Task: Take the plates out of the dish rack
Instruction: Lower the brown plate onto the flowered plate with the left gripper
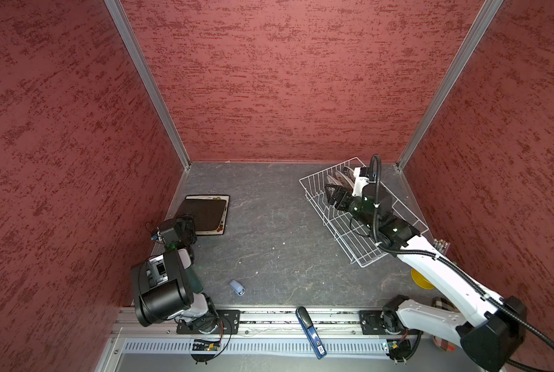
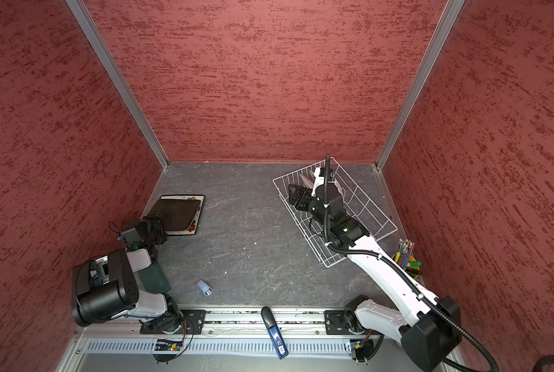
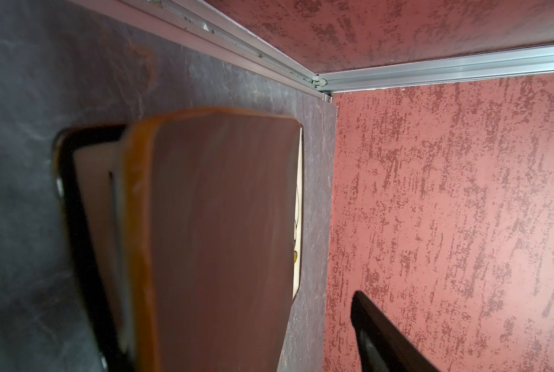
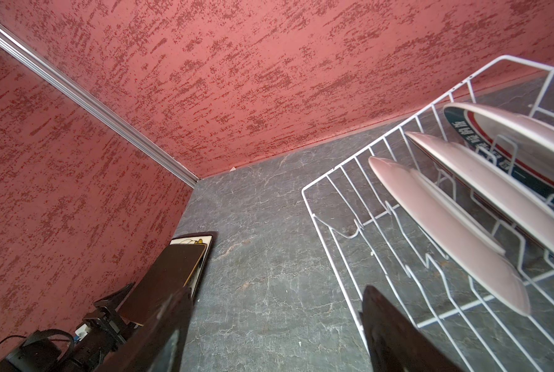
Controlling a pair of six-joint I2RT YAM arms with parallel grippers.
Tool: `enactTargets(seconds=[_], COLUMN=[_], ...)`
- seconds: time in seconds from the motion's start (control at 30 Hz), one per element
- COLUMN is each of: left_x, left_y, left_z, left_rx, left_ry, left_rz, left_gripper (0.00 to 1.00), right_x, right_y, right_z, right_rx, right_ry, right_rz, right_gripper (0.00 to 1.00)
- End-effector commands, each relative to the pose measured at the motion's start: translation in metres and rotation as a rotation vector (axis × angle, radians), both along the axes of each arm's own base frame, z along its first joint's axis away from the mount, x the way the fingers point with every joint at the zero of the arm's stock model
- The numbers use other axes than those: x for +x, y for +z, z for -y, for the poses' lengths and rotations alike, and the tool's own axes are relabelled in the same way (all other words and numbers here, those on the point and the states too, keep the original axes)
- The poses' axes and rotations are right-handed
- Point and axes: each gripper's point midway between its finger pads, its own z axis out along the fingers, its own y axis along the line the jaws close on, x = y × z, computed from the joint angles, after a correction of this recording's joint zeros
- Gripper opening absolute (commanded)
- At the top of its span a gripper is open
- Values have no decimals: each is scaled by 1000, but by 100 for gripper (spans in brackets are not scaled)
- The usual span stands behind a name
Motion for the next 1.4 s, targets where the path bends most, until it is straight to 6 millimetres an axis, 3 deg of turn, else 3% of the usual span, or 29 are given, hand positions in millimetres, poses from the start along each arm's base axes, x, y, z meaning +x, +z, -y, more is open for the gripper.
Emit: enactTargets(seconds=[0.0, 0.3, 0.63, 0.87, 1.37], left_x=[4, -6, -2, -22, -32], left_y=[18, 11, -4, 3, -2], left_z=[-5, -4, -2, -3, 4], left_rx=[37, 51, 22, 67, 58], left_ry=[1, 0, -40, 9, -8], left_rz=[36, -59, -112, -130, -120], left_gripper=[77, 83, 87, 91, 94], right_x=[-3, -5, -8, -6, -7], right_y=[6, 6, 3, 3, 0], right_z=[7, 7, 13, 13, 16], right_rx=[12, 21, 5, 11, 0], right_ry=[-13, -9, -21, -23, -26], right_rz=[18, 21, 12, 10, 2], right_gripper=[83, 83, 83, 83, 84])
